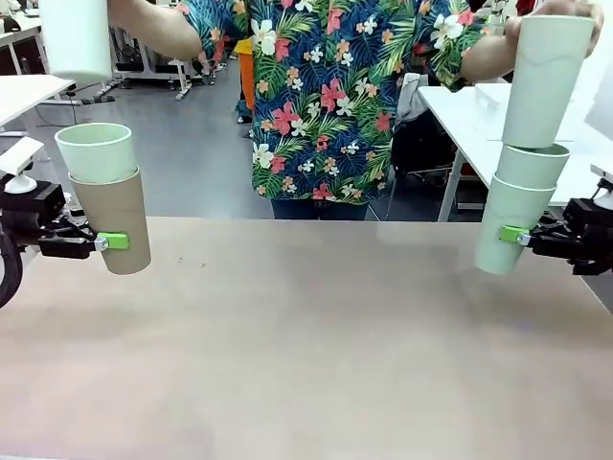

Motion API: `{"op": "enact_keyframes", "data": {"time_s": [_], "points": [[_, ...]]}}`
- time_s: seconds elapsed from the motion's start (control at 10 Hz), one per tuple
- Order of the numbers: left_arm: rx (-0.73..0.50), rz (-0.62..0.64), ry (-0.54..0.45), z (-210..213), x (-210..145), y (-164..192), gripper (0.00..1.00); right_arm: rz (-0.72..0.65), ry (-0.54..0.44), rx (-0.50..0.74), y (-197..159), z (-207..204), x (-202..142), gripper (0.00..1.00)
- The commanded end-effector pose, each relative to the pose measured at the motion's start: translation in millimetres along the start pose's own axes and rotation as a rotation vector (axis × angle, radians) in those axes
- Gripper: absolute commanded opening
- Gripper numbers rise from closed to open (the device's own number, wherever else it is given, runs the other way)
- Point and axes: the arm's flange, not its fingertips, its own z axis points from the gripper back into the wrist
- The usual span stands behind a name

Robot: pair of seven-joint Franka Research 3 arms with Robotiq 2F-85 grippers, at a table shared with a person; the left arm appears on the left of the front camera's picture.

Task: Stack the cups and store them in the basket.
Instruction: Place the stack of Reusable plastic cups into the Pantry Basket.

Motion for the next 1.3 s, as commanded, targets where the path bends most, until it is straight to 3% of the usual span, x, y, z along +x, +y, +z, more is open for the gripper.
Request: {"op": "enact_keyframes", "data": {"time_s": [0.0,1.2], "points": [[0.001,-0.01,-0.004,-0.6,1.8,-1.8,0.83,0.008,-0.001,0.001,0.8,-1.3,4.3,0.86],[0.001,-0.01,-0.004,-0.6,1.8,-1.8,0.83,0.008,-0.001,0.001,0.8,-1.3,4.3,0.86]]}}
